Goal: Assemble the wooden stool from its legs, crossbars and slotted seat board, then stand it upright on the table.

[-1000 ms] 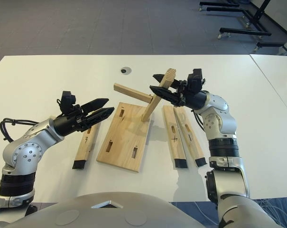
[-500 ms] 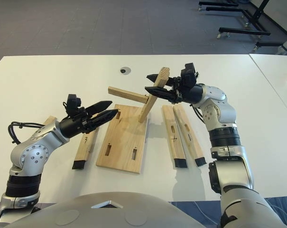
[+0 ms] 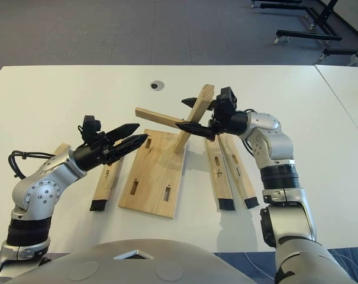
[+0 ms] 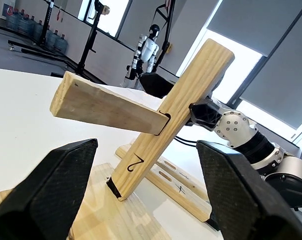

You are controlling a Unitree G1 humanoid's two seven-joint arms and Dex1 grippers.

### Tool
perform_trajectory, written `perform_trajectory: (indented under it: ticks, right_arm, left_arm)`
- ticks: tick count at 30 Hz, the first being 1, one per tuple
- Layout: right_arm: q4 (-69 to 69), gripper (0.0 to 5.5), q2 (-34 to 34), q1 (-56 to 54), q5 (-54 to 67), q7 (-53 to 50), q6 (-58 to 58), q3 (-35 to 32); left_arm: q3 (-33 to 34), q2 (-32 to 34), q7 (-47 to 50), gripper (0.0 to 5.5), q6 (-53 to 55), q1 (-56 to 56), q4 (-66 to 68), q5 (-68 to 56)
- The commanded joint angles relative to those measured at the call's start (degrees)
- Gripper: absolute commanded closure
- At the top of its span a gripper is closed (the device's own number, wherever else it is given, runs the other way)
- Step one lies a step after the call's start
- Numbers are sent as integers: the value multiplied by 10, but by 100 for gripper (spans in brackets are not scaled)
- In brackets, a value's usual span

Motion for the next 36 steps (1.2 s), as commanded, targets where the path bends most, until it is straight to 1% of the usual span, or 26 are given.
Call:
perform_trajectory:
  ticks: [1,2,9,13,19,22,26,30,32,33,34,36]
  right_arm:
    - [-32,27,4,-31,-5,-9,18,5]
    - [-36,14,8,-33,-8,-10,24,12]
    - [-13,14,37,-39,-44,-23,20,47]
    - [-22,14,32,-36,-41,-25,20,33]
    - [-86,14,20,-36,43,-67,48,-74]
    - [-120,14,22,-53,84,-91,62,-107]
    - [-110,14,27,-72,117,-133,69,-148]
    - [-133,14,20,-9,125,-203,81,-195]
    - [-171,14,4,45,207,-208,129,-256]
    - [-179,14,-6,62,235,-208,149,-276]
    - [-186,14,-17,81,253,-209,167,-290]
    - [-198,14,-33,130,248,-233,194,-297]
  left_arm:
    - [1,7,3,188,4,2,-6,5]
    - [1,8,3,188,4,2,-6,6]
    - [-1,12,-1,188,4,8,-5,9]
    - [-2,13,-2,188,0,10,-3,11]
    - [1,10,-4,188,-4,18,-2,16]
    - [3,11,-6,188,-5,20,1,19]
    - [2,4,0,188,-11,24,-6,22]
    - [13,-15,30,188,-43,33,-24,40]
    - [19,-23,50,188,-65,48,-36,57]
    - [23,-27,61,188,-73,62,-47,61]
    - [28,-31,70,188,-81,76,-56,64]
    - [42,-41,90,188,-95,97,-66,69]
